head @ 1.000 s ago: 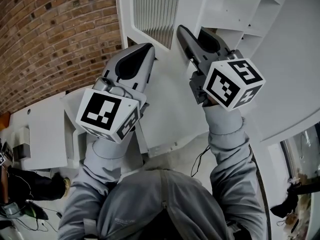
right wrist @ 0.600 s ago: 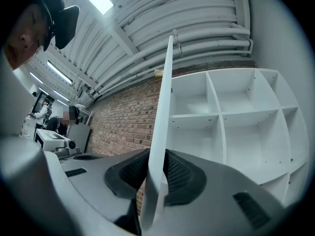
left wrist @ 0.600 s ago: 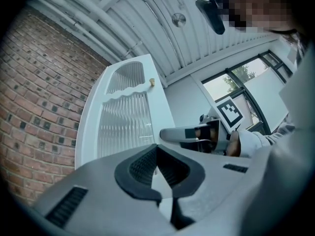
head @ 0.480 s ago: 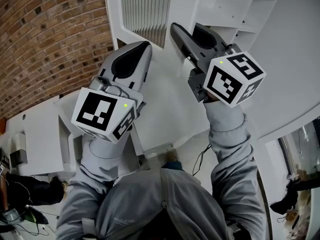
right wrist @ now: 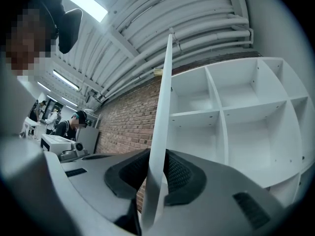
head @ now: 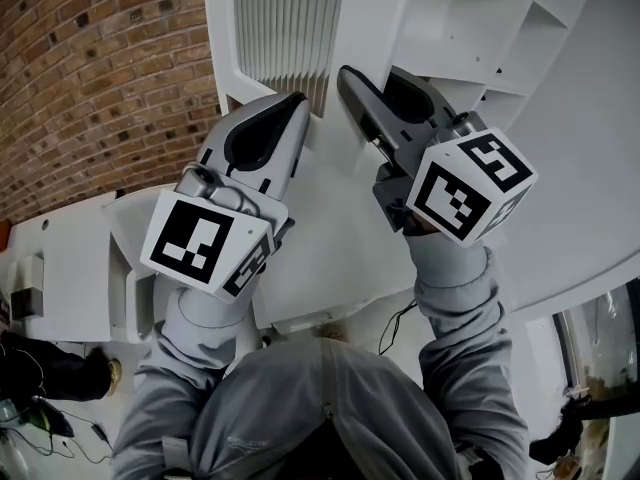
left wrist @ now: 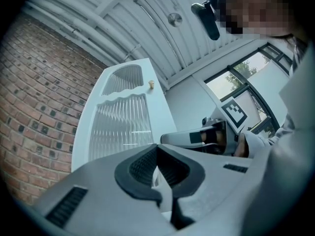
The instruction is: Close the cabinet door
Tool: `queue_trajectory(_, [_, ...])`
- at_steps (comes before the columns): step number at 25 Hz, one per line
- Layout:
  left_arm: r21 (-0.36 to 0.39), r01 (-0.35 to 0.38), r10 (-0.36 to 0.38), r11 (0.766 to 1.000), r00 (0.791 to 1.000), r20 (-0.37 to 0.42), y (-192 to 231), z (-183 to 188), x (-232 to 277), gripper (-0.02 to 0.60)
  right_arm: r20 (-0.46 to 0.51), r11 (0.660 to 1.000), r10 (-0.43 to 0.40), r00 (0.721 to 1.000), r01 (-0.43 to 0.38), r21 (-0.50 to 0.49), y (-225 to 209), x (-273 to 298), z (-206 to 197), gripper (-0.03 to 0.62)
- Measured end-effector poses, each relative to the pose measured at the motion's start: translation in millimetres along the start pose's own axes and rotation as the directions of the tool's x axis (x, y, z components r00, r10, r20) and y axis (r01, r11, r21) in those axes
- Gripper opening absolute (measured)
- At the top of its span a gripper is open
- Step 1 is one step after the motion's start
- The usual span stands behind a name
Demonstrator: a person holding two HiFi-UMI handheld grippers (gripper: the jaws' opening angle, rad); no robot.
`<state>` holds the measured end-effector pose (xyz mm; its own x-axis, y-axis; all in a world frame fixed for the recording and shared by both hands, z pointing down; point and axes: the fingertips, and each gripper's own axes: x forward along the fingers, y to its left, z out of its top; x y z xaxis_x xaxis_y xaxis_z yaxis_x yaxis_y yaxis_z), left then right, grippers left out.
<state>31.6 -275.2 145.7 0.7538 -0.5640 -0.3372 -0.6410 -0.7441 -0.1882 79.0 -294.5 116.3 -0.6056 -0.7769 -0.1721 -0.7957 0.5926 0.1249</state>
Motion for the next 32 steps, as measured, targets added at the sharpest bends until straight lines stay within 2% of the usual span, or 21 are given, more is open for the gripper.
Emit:
queue_trajectory(13, [0.028, -0.041, 0.042, 0.999, 0.999, -0.034, 2.9, -20.2, 37.5, 0.005, 0.001, 0.998, 0.059, 0.998, -0.059, 0.033, -39.3, 3.4, -5.0, 0.091])
queue_trajectory(32, [0.045, -0.093, 0.096, 0.995, 0.993, -0.064, 11.2, -42.3, 82.0, 0.005, 0.009, 0.981, 0.188, 0.982, -0.188, 0.056, -83.7, 16.2, -14.8, 0.094])
